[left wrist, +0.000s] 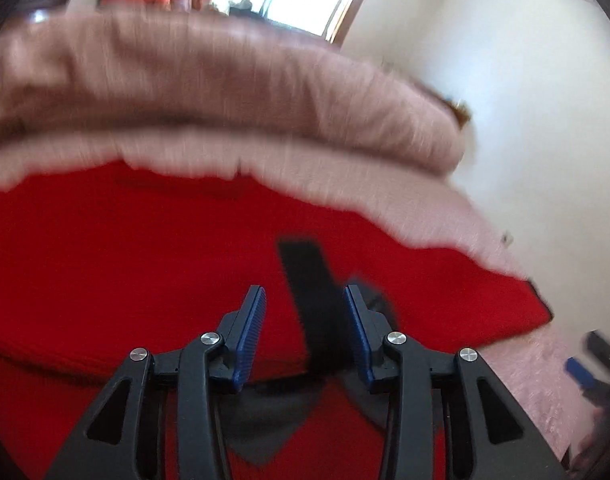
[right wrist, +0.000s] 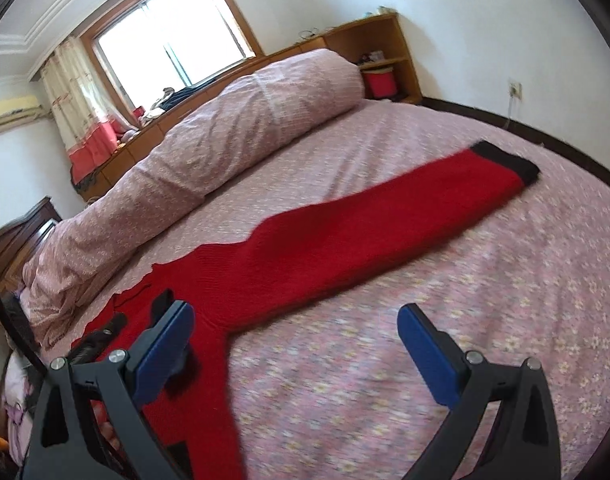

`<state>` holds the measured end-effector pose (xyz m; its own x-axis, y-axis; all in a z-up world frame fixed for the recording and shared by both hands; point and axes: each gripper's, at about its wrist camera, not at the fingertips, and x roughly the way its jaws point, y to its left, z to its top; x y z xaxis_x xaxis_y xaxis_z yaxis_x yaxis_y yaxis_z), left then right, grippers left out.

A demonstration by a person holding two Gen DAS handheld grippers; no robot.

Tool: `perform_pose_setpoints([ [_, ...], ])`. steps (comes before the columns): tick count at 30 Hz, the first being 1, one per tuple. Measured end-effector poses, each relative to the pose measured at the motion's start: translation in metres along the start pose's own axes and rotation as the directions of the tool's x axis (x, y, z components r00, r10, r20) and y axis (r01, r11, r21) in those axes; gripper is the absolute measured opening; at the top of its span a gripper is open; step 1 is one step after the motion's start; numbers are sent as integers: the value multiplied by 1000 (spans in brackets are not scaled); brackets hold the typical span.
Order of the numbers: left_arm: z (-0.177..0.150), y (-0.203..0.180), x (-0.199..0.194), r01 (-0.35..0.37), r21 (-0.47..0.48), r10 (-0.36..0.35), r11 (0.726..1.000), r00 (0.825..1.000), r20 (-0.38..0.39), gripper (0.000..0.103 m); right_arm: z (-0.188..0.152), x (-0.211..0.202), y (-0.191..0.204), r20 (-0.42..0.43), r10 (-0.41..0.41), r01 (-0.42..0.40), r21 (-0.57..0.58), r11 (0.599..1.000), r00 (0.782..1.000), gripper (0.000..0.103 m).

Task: Fold small clothes
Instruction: 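Fold the held sleeve across the cardigan body with the left gripper, then grasp the other black-cuffed sleeve end with the right gripper and lift it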

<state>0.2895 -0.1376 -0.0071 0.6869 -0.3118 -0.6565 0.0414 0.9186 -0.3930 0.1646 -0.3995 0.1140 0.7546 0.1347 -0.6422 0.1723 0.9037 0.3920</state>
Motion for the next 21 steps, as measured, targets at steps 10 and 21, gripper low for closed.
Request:
perform_pose_setpoints([
  [10,1,6,-6,34,-65,-35,997,999,-5,38,69,-15,-117,67,-96,100,-67,993,993,103],
  [21,5,-8,-21,-254,-24,254,967,966,41,39,82,31,-222,58,105,-117,265,957,993,103],
])
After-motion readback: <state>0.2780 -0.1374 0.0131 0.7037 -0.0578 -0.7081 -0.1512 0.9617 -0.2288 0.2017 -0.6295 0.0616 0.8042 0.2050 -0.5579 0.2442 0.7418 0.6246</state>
